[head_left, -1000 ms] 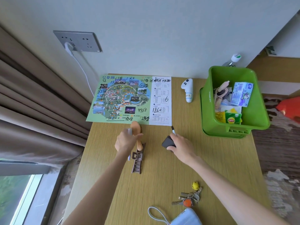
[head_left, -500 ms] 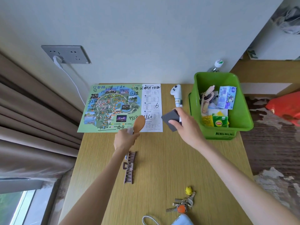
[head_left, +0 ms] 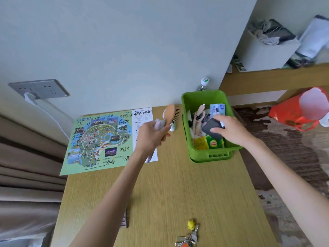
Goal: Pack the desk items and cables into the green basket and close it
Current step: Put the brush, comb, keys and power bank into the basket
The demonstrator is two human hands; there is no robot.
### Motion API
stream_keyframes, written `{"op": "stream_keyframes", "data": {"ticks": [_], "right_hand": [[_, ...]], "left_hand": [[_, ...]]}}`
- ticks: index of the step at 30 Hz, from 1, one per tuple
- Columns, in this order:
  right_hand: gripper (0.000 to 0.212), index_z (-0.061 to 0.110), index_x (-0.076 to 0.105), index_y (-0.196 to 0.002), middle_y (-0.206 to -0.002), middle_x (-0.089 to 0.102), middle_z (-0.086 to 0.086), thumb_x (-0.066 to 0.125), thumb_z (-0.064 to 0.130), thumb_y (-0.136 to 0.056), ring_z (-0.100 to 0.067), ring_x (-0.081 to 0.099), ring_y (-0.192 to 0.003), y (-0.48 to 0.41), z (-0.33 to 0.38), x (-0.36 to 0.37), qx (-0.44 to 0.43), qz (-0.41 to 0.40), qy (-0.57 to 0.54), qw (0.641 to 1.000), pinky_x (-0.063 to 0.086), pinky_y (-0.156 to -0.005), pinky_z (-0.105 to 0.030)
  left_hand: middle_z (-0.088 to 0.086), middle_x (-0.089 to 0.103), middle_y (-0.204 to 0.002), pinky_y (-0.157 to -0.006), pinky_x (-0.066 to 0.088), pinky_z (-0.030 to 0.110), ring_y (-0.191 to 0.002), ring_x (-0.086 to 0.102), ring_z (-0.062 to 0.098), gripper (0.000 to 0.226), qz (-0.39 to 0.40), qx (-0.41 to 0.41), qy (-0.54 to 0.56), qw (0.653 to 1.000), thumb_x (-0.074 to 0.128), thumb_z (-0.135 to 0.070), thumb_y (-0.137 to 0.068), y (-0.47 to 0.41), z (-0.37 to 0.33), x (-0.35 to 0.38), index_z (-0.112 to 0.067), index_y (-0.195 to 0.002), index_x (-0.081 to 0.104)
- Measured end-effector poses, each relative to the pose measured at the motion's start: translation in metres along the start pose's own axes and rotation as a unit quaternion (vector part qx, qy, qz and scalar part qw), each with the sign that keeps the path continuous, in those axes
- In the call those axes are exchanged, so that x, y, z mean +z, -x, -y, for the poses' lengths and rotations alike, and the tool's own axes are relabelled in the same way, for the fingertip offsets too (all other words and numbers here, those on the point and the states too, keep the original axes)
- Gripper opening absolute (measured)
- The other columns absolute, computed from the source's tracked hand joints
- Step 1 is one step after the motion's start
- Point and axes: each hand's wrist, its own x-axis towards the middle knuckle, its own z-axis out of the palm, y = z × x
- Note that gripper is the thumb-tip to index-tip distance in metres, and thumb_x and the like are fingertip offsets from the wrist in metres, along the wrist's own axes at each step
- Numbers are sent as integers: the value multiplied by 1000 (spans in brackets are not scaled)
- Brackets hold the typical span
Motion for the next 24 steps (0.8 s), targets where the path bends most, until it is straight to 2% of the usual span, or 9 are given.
{"op": "stream_keyframes", "data": {"ticks": [2,4,7,10,13,16,19,22,24], "right_hand": [[48,17,56,-131,-133,59,-5,71,25,-87,-27,53,-122,-3,-12,1,18,64,8,998,45,-98,-48],[51,14,56,-133,-138,56,-4,73,21,-85,-26,49,-129,-7,-18,4,8,115,11,993,40,-104,-43],[33,12,63,-120,-122,63,-4,70,14,-87,-24,56,-118,-10,-21,15,-8,211,16,977,43,-96,-37],[28,17,60,-123,-127,59,-7,53,9,-97,-20,55,-114,-11,-23,16,-5,202,13,979,45,-97,-37],[50,22,48,-132,-126,52,-3,40,-8,-93,-24,59,-109,-8,-24,6,-35,110,47,992,52,-74,-37],[86,40,14,-146,-102,51,11,43,-14,-86,-20,59,-65,-2,-25,-1,-86,70,75,991,38,-42,-29],[82,39,8,-147,-83,59,-1,45,-8,-91,-13,40,-45,4,-29,-3,-94,84,89,988,26,-38,-21],[52,24,35,-139,-110,63,-4,51,1,-95,-12,58,-72,12,-31,-6,-104,156,99,977,45,-57,-23],[42,17,49,-132,-124,58,2,57,4,-93,-13,59,-105,18,-31,-7,-126,95,103,982,50,-82,-26]], "left_hand": [[9,70,-61,-42,40,22,-40,48,15,25,11,6,-22,1000,69,-29,-84,-4,-8,11,-8,-70,65],[4,63,-54,-45,42,24,-40,48,16,32,18,11,-43,999,69,-31,-84,-8,-12,21,-2,-74,64],[0,60,-52,-50,45,28,-41,50,16,36,19,16,-78,997,68,-37,-83,-12,-14,34,-2,-78,60],[-2,60,-50,-52,47,29,-40,50,14,33,12,14,-104,994,65,-39,-82,-15,-16,45,-8,-75,58],[-2,60,-49,-51,47,30,-39,50,13,31,21,21,-115,993,63,-37,-84,-18,-19,54,-12,-67,57],[-2,59,-48,-52,46,31,-40,51,13,37,29,36,-137,990,62,-36,-87,-21,-23,64,-13,-58,55],[-4,59,-49,-52,49,32,-41,53,12,38,15,51,-160,986,61,-39,-89,-23,-28,74,-13,-62,55],[-4,58,-50,-54,52,35,-41,53,11,37,-2,63,-175,982,61,-38,-89,-27,-34,82,-12,-64,54],[-3,59,-51,-55,53,37,-43,54,13,36,10,70,-186,980,62,-37,-89,-29,-39,85,-14,-63,53]]}}
